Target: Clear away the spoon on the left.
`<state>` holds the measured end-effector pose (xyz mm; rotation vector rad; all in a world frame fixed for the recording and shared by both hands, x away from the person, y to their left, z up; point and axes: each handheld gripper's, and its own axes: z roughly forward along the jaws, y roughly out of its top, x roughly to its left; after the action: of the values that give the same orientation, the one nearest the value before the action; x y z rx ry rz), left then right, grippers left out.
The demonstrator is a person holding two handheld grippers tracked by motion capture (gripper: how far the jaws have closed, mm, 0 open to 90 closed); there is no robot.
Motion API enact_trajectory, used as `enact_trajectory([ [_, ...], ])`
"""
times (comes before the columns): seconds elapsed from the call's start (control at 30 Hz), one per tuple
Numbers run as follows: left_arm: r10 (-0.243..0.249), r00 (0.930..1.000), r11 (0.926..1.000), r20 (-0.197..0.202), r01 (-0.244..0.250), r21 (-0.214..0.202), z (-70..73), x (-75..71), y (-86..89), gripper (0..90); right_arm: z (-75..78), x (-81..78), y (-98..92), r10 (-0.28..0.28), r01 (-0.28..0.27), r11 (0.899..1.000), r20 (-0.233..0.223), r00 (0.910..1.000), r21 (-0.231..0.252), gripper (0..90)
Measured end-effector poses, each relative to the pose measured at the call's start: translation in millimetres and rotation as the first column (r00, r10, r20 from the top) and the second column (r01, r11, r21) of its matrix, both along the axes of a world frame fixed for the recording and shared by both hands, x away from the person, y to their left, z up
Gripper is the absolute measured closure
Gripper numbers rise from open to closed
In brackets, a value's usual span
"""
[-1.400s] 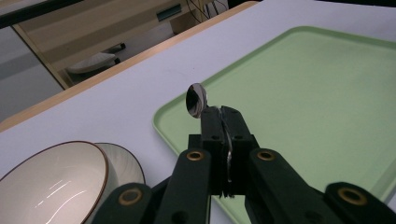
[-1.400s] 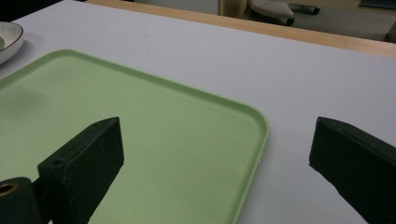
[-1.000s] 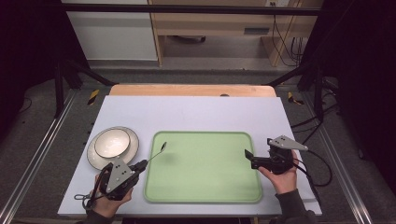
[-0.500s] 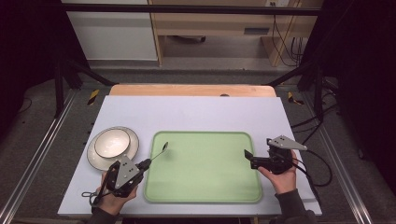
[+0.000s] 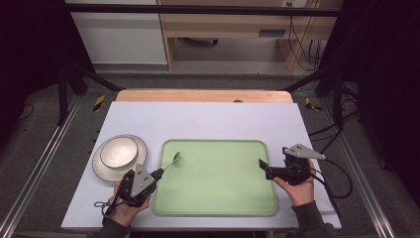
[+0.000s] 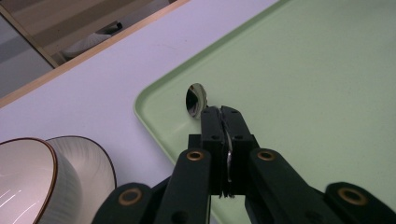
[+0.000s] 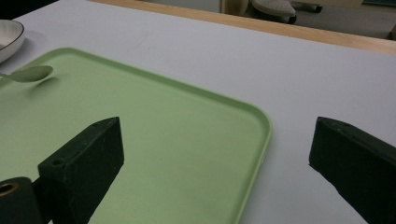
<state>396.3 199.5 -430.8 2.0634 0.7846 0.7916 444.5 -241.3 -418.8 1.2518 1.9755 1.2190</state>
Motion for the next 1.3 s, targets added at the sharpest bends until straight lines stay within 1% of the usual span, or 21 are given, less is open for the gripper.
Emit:
enact_trajectory([
  [0.23, 0.007, 1.0, 0.9999, 0.004, -0.007, 0.015, -2.4, 1.1, -1.8, 88.7, -0.1, 0.0, 0.1, 0.001, -0.001, 1.0, -0.001, 1.0, -0.001, 3.5],
  [0.43, 0.009, 0.9999, 0.9987, 0.009, -0.01, 0.049, -4.7, -0.4, -6.8, 87.8, 0.1, -0.1, -0.2, 0.002, -0.002, 1.0, -0.001, 1.0, -0.002, 3.5],
  [0.5, 0.0, 0.9999, 0.9975, 0.011, -0.001, 0.07, -4.8, -0.8, -7.7, 86.9, 0.2, -0.2, -0.2, 0.001, -0.001, 1.0, -0.001, 1.0, -0.001, 3.5],
  [0.7, -0.013, 0.9998, 0.9953, 0.017, 0.011, 0.096, -6.9, -3.0, -12.7, 85.3, 0.1, -0.3, 0.0, 0.002, -0.002, 1.0, -0.003, 1.0, -0.002, 3.5],
  [0.83, -0.018, 0.9998, 0.9916, 0.011, 0.017, 0.128, -8.0, -4.4, -16.1, 83.3, 0.2, -0.4, -0.1, 0.002, -0.002, 1.0, -0.003, 1.0, -0.002, 3.5],
  [0.93, -0.023, 0.9997, 0.9895, 0.01, 0.021, 0.143, -9.0, -5.1, -18.1, 82.0, 0.2, -0.4, -0.1, 0.002, -0.002, 1.0, -0.003, 1.0, -0.002, 3.5],
  [1.1, -0.031, 0.9995, 0.9887, 0.008, 0.029, 0.147, -9.9, -5.5, -19.3, 80.2, 0.2, -0.4, -0.1, 0.004, -0.004, 1.0, -0.004, 1.0, -0.002, 3.5],
  [1.3, -0.047, 0.9988, 0.9855, 0.01, 0.045, 0.164, -11.1, -6.7, -21.8, 78.8, 0.3, -0.3, -0.1, 0.005, -0.005, 1.0, -0.004, 1.0, -0.003, 3.5],
])
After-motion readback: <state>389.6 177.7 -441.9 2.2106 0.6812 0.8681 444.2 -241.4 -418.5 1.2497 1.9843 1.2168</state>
